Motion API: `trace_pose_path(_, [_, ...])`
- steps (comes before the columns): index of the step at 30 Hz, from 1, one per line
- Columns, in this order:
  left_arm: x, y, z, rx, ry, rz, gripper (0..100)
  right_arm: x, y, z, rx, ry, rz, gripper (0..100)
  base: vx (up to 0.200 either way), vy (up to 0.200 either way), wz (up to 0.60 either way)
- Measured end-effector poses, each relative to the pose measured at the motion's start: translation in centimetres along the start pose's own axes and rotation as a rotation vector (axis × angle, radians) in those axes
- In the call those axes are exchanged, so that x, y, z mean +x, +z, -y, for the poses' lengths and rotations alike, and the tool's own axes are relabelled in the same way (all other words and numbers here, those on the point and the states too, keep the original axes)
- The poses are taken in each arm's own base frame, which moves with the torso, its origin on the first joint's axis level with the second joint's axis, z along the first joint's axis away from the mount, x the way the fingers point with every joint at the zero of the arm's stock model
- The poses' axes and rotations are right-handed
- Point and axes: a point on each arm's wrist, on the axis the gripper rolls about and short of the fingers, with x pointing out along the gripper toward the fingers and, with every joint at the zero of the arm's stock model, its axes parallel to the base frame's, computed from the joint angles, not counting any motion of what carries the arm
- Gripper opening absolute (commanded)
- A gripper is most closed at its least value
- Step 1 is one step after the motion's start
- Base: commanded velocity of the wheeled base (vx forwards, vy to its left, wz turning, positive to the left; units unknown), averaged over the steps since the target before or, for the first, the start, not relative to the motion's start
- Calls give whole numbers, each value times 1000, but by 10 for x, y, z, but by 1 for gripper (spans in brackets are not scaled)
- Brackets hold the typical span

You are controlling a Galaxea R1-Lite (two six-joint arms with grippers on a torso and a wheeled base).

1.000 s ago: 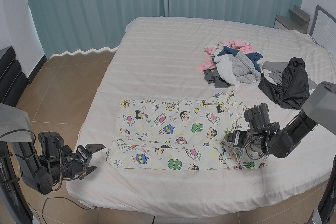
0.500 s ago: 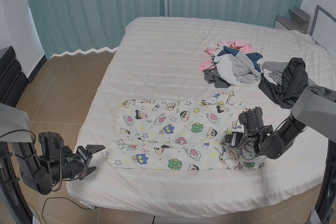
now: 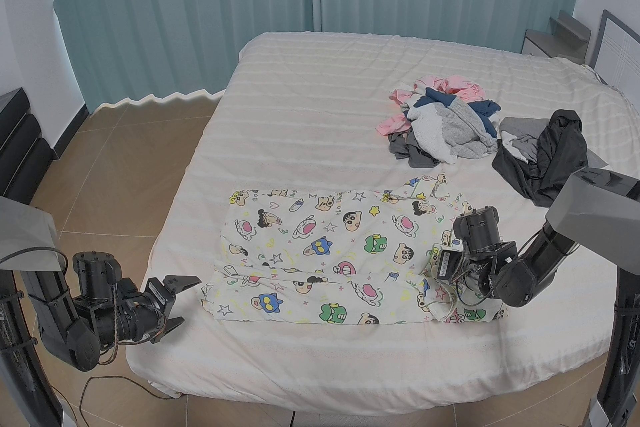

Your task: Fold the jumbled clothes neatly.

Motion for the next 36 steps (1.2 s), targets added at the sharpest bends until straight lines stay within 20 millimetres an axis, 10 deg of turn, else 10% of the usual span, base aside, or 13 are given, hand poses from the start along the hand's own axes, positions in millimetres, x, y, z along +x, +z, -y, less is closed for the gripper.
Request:
trace_pose_path(14, [0,0,0,0,-1,1,100,-14,5,-8,3,39,23,0,0,0,0])
trace_pose_path(15, [0,0,0,0,-1,1,100,-16,5,-9,-2,44,24,100,0,0,0])
trace_pose_path(36, [0,0,0,2,-1,-1,100,-8,-9,-21,-30,60,7,100,0,0,0])
